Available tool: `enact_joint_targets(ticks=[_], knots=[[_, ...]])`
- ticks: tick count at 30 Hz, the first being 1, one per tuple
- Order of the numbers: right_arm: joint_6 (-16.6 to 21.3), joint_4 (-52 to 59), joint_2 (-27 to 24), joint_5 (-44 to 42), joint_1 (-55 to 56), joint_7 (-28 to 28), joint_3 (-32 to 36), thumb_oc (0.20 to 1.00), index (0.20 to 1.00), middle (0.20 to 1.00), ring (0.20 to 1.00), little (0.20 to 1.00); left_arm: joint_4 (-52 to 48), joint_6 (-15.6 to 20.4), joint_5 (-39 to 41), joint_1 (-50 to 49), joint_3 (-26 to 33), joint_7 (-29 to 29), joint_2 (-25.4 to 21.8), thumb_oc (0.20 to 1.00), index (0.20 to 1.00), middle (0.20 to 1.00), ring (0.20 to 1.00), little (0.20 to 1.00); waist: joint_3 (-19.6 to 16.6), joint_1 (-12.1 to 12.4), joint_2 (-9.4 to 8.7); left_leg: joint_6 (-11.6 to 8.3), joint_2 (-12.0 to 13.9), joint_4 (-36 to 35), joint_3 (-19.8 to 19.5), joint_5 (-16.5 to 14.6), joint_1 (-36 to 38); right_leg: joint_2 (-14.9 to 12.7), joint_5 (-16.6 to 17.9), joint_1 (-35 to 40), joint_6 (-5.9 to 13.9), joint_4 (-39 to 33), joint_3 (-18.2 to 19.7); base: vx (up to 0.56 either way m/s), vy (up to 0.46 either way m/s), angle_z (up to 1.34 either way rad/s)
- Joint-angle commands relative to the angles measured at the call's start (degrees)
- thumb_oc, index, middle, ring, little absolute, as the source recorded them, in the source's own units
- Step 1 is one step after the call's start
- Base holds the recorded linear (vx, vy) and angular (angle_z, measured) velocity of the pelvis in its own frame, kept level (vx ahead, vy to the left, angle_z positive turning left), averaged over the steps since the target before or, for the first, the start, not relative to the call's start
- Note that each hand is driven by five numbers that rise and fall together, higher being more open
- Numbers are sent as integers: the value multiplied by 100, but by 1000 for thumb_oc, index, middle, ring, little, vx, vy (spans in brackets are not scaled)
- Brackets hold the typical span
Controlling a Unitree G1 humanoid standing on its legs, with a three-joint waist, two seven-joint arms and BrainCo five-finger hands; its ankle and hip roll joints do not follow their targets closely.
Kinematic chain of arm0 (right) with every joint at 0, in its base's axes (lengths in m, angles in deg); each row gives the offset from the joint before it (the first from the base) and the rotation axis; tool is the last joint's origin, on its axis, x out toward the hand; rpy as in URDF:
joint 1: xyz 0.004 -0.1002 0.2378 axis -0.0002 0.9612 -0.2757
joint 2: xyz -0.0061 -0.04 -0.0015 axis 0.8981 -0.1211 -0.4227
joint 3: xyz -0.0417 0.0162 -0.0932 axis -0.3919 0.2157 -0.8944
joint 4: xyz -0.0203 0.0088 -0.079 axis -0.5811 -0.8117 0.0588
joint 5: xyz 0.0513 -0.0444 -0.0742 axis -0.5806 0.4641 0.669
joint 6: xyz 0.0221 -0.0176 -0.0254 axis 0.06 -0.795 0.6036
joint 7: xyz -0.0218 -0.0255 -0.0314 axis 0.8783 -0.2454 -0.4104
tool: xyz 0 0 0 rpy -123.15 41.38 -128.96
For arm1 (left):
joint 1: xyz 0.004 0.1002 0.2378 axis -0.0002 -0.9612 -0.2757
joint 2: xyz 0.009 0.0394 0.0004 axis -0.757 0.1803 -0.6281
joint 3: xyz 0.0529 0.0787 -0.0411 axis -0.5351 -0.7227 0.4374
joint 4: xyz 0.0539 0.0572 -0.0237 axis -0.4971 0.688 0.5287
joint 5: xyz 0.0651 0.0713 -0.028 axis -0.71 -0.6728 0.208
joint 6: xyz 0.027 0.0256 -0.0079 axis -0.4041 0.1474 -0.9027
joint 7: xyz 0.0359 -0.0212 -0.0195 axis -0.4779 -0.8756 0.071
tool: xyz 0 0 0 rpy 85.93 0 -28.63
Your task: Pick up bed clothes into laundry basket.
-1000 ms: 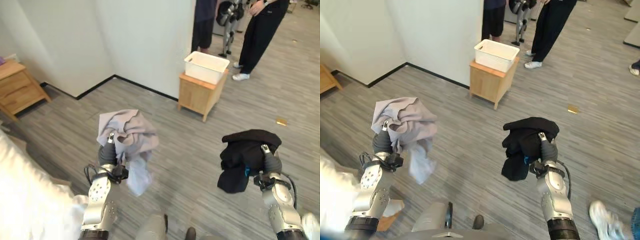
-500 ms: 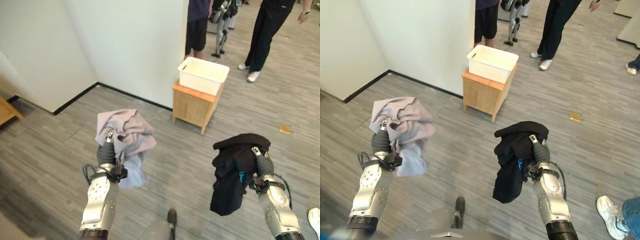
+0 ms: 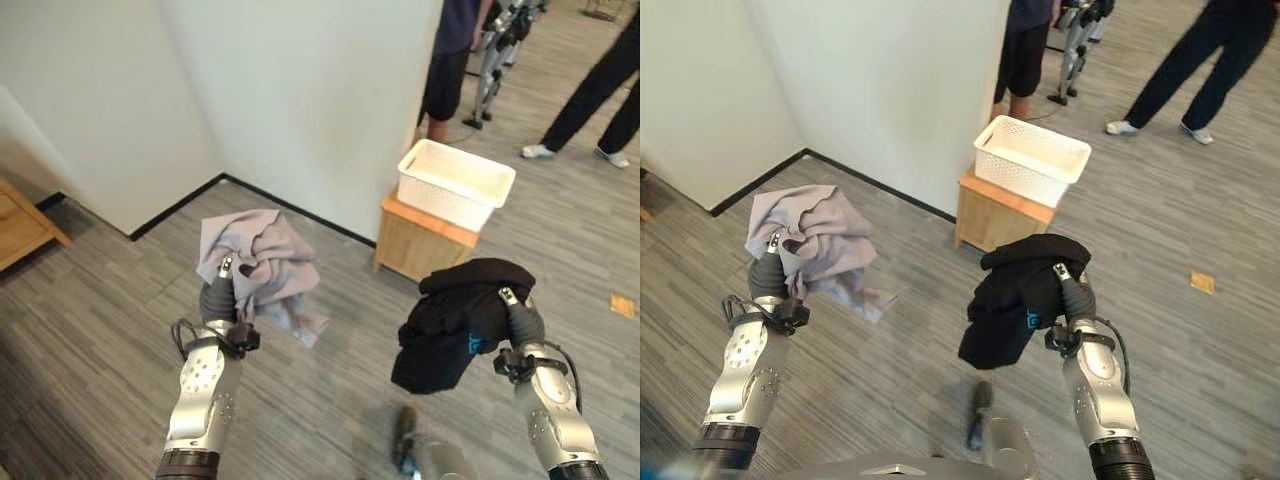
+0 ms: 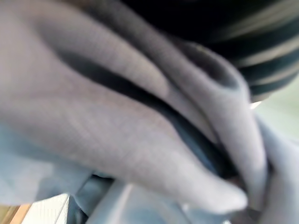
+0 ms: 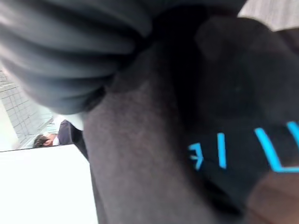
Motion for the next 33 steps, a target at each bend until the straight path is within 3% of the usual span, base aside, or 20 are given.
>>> enact_joint_targets(ticks=[1,2,3,5,7,10,11,14,17,20,26,27,33], knots=[[592,357,-202,-120,-339,-137,289,200,200,200,200,200,-403,488,-40,635,83,-123,-485,200,200,200,200,200,-113,-155,-188,-355,1870,1185,71,945,-733,-468,-112,966,1446,-840,333,304,-300,25],[593,355,-203,-121,-343,-137,294,200,200,200,200,200,-393,492,-39,648,79,-123,-486,200,200,200,200,200,-104,-167,-182,-365,1880,1249,46,927,-772,-456,-87,984,1438,-878,313,205,-243,-9],[576,394,-292,-168,-313,-87,330,200,200,200,200,200,-334,486,83,768,65,-115,-485,200,200,200,200,200,-92,-198,-265,-349,1946,1739,83,1109,-913,-402,-195,1129,1339,-953,307,203,-231,-1],[534,378,-475,-181,-286,-134,391,200,200,200,200,200,-312,444,241,1030,-14,-133,-480,200,200,200,200,200,-10,-184,-374,-258,1885,2522,89,1122,-1394,-239,-450,1480,1136,-1093,431,380,-321,-17],[517,408,-482,-202,-277,-160,424,200,200,200,200,200,-285,439,277,1106,-63,-104,-450,200,200,200,200,200,27,-134,-380,-247,1846,2533,91,1094,-1599,-241,-498,1573,1119,-1114,501,211,-118,-64],[557,380,-496,-299,-262,-276,521,200,200,200,200,200,-172,418,376,1372,-272,-71,-377,200,200,200,200,200,69,-44,-403,-216,1579,2025,62,882,-2226,-281,-576,1786,1150,-1186,645,227,-57,-78],[593,371,-469,-292,-235,-305,549,200,200,200,200,200,-115,402,366,1443,-383,-81,-370,200,200,200,200,200,51,-6,-337,-183,1428,1468,25,818,-2367,-209,-619,1840,1178,-1198,708,277,-7,-46],[565,327,-489,-154,-179,-264,529,200,200,200,200,200,17,389,428,1470,-534,-167,-309,200,200,200,200,200,-39,90,-242,-179,1169,399,-149,906,-2202,-185,-730,1973,1204,-1208,800,272,39,-44],[486,381,-461,-16,-164,-152,473,200,200,200,200,200,-1,383,402,1394,-521,-240,-320,200,200,200,200,200,-145,85,-211,-133,988,207,-305,816,-1924,-154,-834,2022,1207,-1150,956,174,72,-83],[505,269,-380,-11,-124,-147,498,200,200,200,200,200,25,363,418,1390,-628,-259,-342,200,200,200,200,200,-296,34,-156,43,969,-264,-391,755,-1543,-216,-776,1925,1289,-1073,1069,170,137,-25],[462,172,-232,-99,-172,16,220,200,200,200,200,200,-237,376,404,1068,-445,-243,-401,200,200,200,200,200,-355,150,-111,199,937,-516,-443,719,-1234,-283,-753,1826,1339,-928,1363,106,90,-17],[543,13,-34,-730,50,84,609,200,200,200,200,200,-115,207,-206,-217,339,-245,-602,200,200,200,200,200,12,24,-7,18,1419,-628,-322,164,-1060,-632,-618,1048,1473,-687,678,31,67,-16],[570,137,91,-701,-151,83,489,200,200,200,200,200,69,209,-172,-282,599,-61,-515,200,200,200,200,200,60,99,-22,183,1293,-485,-195,30,-1055,-782,-562,958,1546,-439,752,-12,73,-8]])
